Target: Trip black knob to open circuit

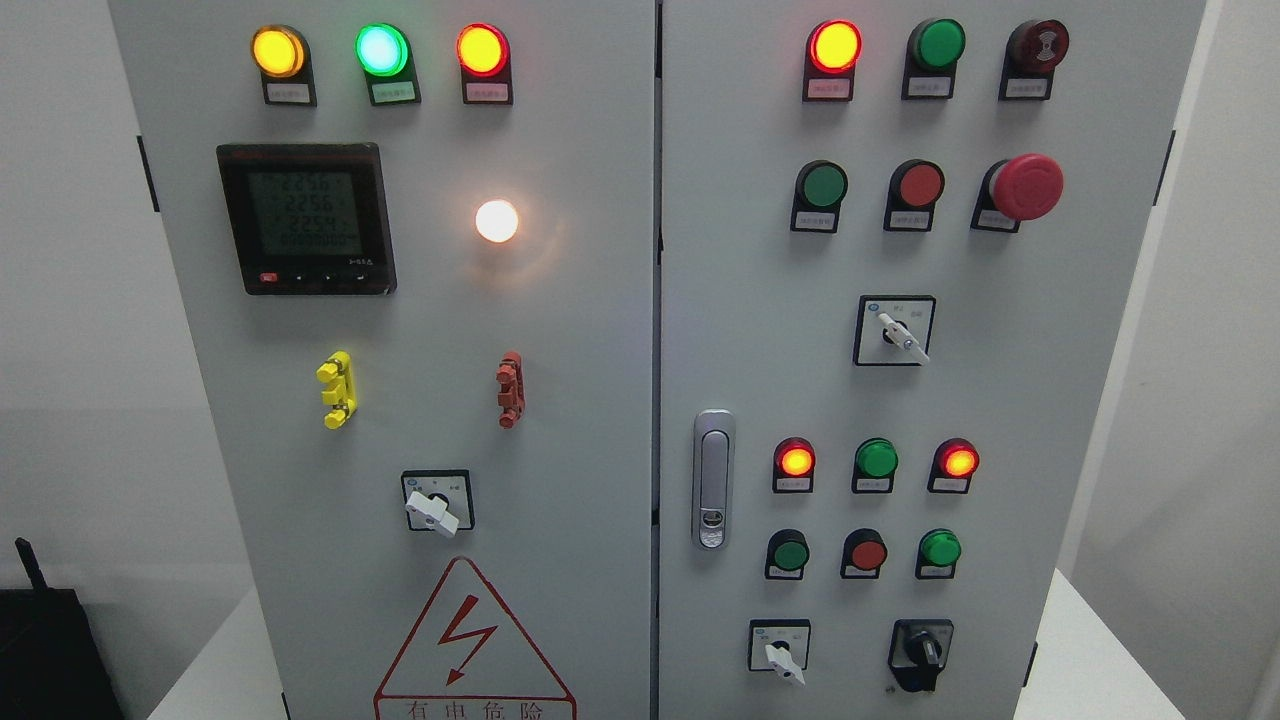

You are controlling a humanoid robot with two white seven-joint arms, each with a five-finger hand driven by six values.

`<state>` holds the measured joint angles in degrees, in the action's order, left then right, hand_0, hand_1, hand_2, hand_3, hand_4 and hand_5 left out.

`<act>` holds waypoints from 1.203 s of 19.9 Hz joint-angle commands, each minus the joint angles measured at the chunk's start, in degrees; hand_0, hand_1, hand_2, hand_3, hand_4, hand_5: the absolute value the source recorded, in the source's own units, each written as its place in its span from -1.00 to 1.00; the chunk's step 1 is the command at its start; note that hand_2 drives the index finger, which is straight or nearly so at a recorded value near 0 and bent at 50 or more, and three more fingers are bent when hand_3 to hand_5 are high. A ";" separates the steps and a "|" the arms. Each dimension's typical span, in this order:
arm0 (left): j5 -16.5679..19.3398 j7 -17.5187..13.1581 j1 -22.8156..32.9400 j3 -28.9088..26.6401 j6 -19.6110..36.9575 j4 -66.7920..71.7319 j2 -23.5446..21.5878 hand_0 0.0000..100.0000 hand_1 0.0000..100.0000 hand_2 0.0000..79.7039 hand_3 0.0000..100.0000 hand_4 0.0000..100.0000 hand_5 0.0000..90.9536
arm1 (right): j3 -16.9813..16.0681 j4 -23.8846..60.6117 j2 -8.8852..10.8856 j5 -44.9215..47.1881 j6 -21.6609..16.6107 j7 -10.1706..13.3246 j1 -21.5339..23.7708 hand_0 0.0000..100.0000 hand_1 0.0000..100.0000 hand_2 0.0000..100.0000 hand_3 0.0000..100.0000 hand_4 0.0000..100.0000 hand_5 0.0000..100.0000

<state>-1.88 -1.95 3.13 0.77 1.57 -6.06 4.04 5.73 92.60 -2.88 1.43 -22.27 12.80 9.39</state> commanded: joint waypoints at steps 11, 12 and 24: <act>-0.14 0.01 -0.14 -0.07 0.01 -0.01 0.09 -0.76 -0.22 -1.00 -1.00 -1.00 -1.00 | -0.46 4.34 0.94 0.15 3.46 -0.49 -5.26 1.00 1.00 -1.00 1.00 1.00 0.77; -0.14 0.01 -0.14 -0.07 0.10 -0.01 0.09 -0.76 -0.22 -1.00 -1.00 -1.00 -1.00 | -0.46 4.34 1.03 0.15 3.89 -0.49 -5.44 1.00 1.00 -1.00 1.00 1.00 0.77; -0.14 0.01 -0.23 -0.07 0.10 -0.01 0.09 -0.76 -0.22 -1.00 -1.00 -1.00 -1.00 | -0.37 3.91 1.03 0.24 4.60 -0.58 -7.19 1.00 1.00 -1.00 1.00 1.00 0.77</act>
<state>-1.88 -1.94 3.13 0.77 1.57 -6.05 4.04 5.53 95.35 -2.08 1.60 -17.24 12.70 3.27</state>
